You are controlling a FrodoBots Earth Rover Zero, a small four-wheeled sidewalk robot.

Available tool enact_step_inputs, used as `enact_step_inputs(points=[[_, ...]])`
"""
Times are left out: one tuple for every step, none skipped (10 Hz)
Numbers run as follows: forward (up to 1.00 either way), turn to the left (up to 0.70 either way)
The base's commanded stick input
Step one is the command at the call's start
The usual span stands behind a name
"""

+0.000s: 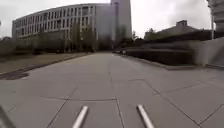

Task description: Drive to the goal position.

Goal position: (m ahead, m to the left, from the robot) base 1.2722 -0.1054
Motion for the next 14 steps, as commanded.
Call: enact_step_inputs(points=[[1.0,0.0],[1.0,0.0],[1.0,0.0],[1.0,0.0],[1.0,0.0],[1.0,0.0],[1.0,0.0],[1.0,0.0],[1.0,0.0],[1.0,0.0],[1.0,0.23],[1.0,0.14],[1.0,0.0],[1.0,0.0]])
